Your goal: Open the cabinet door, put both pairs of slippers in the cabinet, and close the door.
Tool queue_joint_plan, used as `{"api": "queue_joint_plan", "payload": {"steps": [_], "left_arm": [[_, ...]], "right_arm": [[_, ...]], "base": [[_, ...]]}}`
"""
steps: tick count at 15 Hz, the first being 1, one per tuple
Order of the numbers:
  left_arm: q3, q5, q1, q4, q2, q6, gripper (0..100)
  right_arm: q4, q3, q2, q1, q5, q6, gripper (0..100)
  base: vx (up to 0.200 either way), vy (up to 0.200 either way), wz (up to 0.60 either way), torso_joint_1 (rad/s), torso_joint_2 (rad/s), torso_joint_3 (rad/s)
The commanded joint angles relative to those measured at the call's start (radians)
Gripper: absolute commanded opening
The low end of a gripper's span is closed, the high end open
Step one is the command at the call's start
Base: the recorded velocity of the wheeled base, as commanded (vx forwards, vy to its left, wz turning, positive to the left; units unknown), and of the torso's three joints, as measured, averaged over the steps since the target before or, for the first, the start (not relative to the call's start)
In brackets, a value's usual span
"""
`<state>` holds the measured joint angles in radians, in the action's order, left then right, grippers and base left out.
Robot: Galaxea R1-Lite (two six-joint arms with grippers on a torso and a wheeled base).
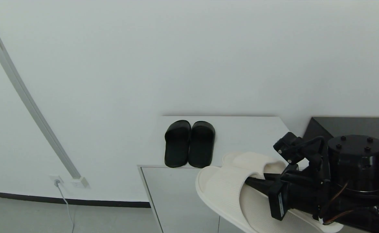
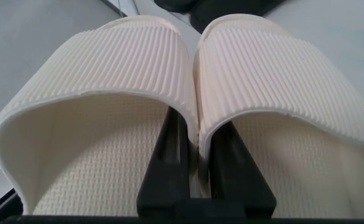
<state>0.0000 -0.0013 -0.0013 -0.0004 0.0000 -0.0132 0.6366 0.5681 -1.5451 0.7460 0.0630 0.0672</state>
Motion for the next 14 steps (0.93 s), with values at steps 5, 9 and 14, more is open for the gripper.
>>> {"api": "queue_joint_plan", "payload": {"steps": [5, 9, 14], "left_arm": [[0.000, 0.000, 0.001, -0.001, 0.000, -0.001, 100], [0.000, 0.000, 0.001, -0.001, 0.000, -0.001, 100], [0.000, -0.002, 0.001, -0.001, 0.000, -0.001, 100]], "right_arm": [[0.002, -0.016, 0.007, 0.006, -0.002, -0.001, 0], [0.002, -0.028, 0.016, 0.015, -0.002, 0.000, 0], [0.002, -0.040, 0.022, 0.024, 0.000, 0.000, 0]], "base": [[0.000, -0.080, 0.00, 0.007, 0.00, 0.001], [0.000, 0.000, 0.00, 0.000, 0.00, 0.000], [-0.040, 0.000, 0.00, 0.000, 0.00, 0.000]]}}
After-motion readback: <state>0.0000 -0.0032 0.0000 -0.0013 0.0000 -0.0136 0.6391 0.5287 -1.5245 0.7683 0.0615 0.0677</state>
